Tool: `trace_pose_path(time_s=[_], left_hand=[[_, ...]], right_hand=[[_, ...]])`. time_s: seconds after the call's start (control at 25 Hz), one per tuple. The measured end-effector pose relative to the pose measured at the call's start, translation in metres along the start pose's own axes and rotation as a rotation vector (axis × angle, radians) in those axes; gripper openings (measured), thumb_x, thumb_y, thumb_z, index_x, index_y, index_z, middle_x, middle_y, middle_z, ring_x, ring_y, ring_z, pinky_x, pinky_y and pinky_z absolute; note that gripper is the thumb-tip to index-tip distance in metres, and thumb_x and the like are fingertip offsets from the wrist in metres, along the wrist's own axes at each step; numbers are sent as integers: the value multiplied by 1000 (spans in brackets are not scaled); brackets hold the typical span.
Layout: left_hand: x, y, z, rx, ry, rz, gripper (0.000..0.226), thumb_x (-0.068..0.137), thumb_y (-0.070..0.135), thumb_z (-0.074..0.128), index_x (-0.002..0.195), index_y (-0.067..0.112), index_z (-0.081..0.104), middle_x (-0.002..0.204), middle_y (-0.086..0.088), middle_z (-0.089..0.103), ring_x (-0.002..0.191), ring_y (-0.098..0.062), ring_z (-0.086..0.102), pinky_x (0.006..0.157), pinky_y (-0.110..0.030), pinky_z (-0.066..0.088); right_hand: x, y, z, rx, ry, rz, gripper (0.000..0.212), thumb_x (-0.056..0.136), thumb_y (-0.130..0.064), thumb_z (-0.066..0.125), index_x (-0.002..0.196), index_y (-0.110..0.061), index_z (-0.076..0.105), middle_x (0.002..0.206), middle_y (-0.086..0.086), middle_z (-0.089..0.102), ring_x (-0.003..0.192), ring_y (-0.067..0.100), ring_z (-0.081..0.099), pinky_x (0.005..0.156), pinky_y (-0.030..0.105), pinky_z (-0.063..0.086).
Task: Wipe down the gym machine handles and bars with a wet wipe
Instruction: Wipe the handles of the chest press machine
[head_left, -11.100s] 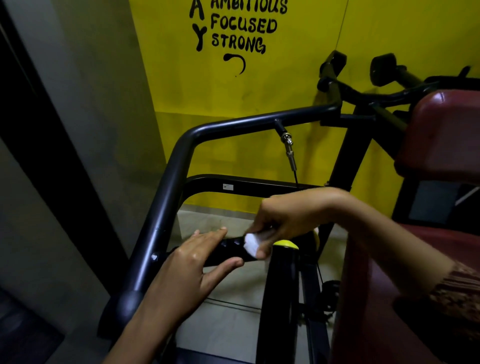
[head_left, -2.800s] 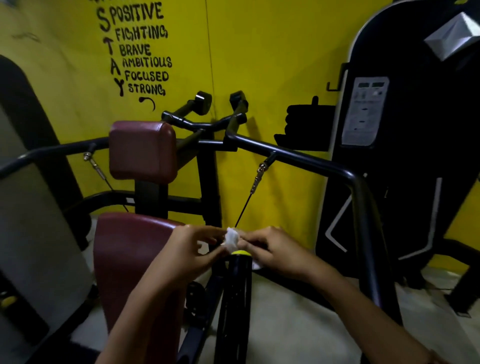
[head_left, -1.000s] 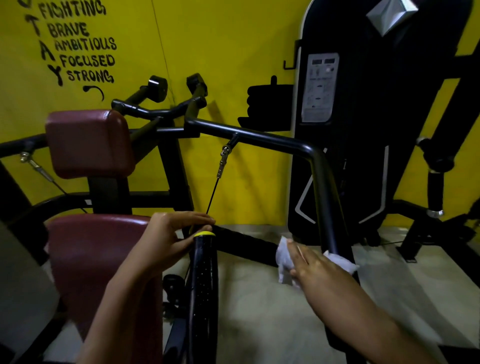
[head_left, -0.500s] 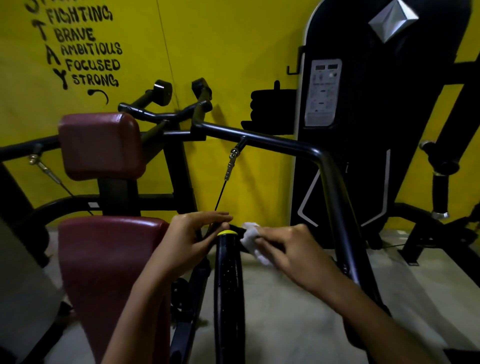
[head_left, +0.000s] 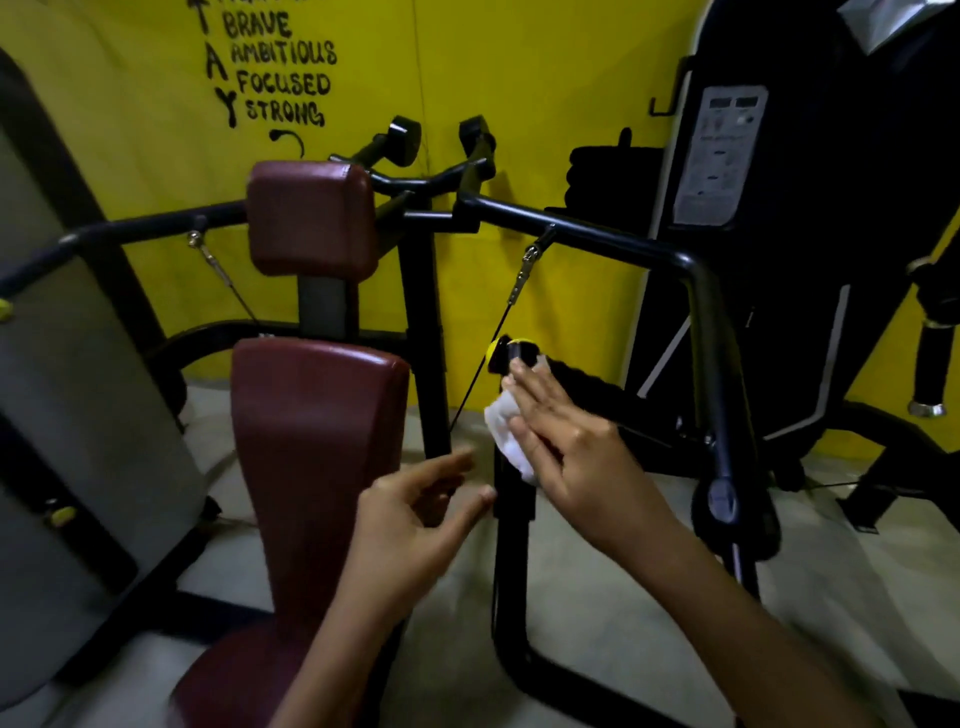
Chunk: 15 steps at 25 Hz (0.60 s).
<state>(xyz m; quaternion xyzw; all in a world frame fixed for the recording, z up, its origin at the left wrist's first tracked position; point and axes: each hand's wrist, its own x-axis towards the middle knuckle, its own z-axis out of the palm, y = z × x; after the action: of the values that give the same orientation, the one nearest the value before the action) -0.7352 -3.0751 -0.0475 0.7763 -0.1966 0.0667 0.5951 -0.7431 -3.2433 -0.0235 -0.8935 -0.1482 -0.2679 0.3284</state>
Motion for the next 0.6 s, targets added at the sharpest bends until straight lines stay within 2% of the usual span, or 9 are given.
trace_pose_path(time_s=[0.08, 0.2, 0.28, 0.36, 0.44, 0.52, 0.6], left_hand=[[-35, 6, 12, -59, -15, -41, 39, 74, 23, 75, 112, 19, 66, 98, 8, 72, 94, -5, 67, 78, -20, 54], [-65, 13, 24, -19, 19, -16, 41, 77, 10, 75, 108, 32, 61, 88, 30, 67, 91, 6, 64, 76, -9, 48], [-71, 15, 29, -12, 83, -73, 48, 73, 8, 77, 116, 20, 61, 91, 27, 65, 86, 13, 62, 74, -7, 47], [-76, 23, 32, 3, 98, -106, 56, 69, 10, 80, 121, 11, 59, 98, 15, 64, 82, 14, 60, 72, -4, 45], [-81, 26, 34, 46, 123, -106, 57, 67, 14, 82, 119, 9, 61, 97, 13, 63, 81, 15, 57, 72, -2, 44], [-82, 25, 33, 69, 137, -93, 51, 66, 15, 83, 113, 9, 66, 88, 22, 63, 77, 15, 59, 72, -2, 45], [-83, 24, 32, 78, 130, -88, 44, 65, 14, 83, 107, 10, 69, 67, 33, 60, 74, 18, 59, 69, -2, 44]], right_hand=[[-32, -7, 1, -52, -59, -100, 46, 96, -27, 39, 138, -8, 39, 147, -5, 28, 141, 6, 12, 112, 10, 9], [-35, -9, -4, -160, -168, -202, 45, 97, -27, 36, 134, -3, 45, 147, 3, 32, 141, 11, 15, 113, 12, 8], [-4, -10, -12, -191, -220, -126, 42, 97, -22, 38, 132, 0, 47, 147, 11, 36, 141, 17, 16, 115, 19, 11], [18, -12, -14, -234, -253, -61, 39, 100, -18, 37, 131, 2, 47, 145, 15, 37, 142, 22, 18, 114, 22, 5], [6, -17, -13, -315, -270, -198, 36, 99, -18, 38, 124, 4, 53, 136, 18, 47, 138, 26, 27, 109, 14, 1], [-22, -22, -12, -430, -351, -377, 36, 96, -23, 40, 109, 2, 63, 117, 16, 61, 127, 29, 43, 110, 21, 10], [-22, -14, -15, -500, -380, -476, 42, 95, -29, 35, 101, -2, 66, 106, 11, 64, 119, 28, 51, 111, 31, 22]])
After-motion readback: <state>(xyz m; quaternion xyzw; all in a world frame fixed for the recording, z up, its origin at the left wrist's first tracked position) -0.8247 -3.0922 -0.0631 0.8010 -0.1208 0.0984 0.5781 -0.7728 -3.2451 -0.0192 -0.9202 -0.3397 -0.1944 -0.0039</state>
